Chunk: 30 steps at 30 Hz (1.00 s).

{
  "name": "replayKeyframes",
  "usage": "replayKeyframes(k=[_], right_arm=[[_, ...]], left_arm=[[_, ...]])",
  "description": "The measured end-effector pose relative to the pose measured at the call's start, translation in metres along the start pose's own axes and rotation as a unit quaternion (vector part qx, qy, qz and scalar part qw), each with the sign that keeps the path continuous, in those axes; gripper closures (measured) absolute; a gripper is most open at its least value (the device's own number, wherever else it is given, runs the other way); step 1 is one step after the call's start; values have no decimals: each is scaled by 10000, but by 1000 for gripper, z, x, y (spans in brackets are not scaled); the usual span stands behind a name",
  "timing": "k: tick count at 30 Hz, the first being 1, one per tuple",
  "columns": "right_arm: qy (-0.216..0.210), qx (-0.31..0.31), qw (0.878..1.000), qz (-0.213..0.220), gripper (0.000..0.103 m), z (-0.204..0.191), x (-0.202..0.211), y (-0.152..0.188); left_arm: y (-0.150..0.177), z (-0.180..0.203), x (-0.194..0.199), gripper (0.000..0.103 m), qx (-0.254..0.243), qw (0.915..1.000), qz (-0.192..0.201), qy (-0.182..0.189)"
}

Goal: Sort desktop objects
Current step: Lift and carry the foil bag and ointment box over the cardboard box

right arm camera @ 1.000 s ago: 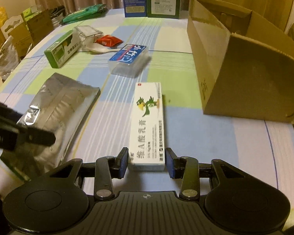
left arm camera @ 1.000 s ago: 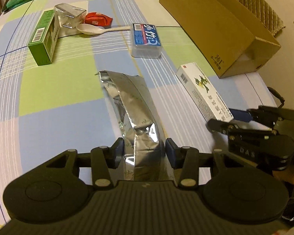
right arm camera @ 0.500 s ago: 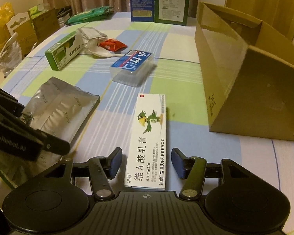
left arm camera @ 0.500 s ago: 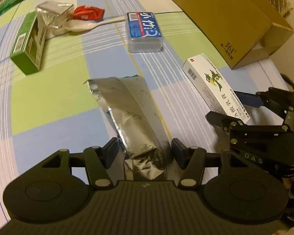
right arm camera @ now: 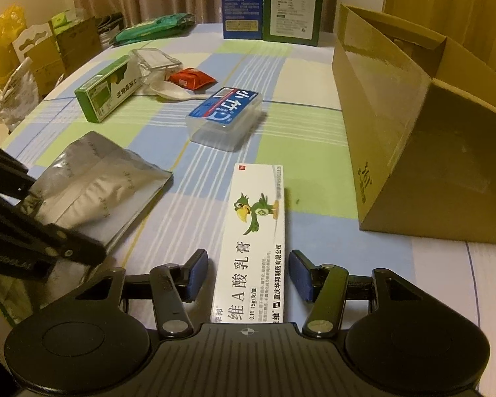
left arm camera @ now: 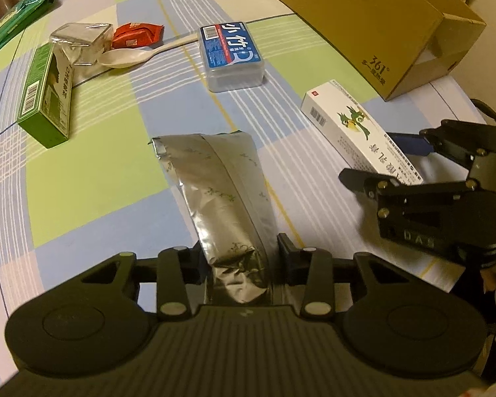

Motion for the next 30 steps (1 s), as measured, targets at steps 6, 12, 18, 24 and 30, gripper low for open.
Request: replayKeyframes(k=[6,12,18,24,30], right_arm=[[31,-71,10000,35,67,3,1,-2],[-7,-165,9996,217,68,3,19,-4],[3,-301,9990,320,68,8,39,-3],[14,-389,9980,499,68,11,62,-6],[64,-382,9964,751,68,14,87,-15]], left_arm=[[8,-1,4,69,152,9999,39,65],[11,-4,15,70,298,9994,141,106],[8,-1,32,70,333,9988,330,154],[1,6,50,70,271,9981,513,205],[-11,11,69,70,264,9966,748,222]])
Point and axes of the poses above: each gripper's, at about its wrist camera, not at the fingertips, and x roughly against the way its jaws point, z to its right, y to its underside, the point moved 2 cm from there along -x, roughly the way its jaws point, and after that the axes turned 12 degrees about -x, right-handed, at the moved point
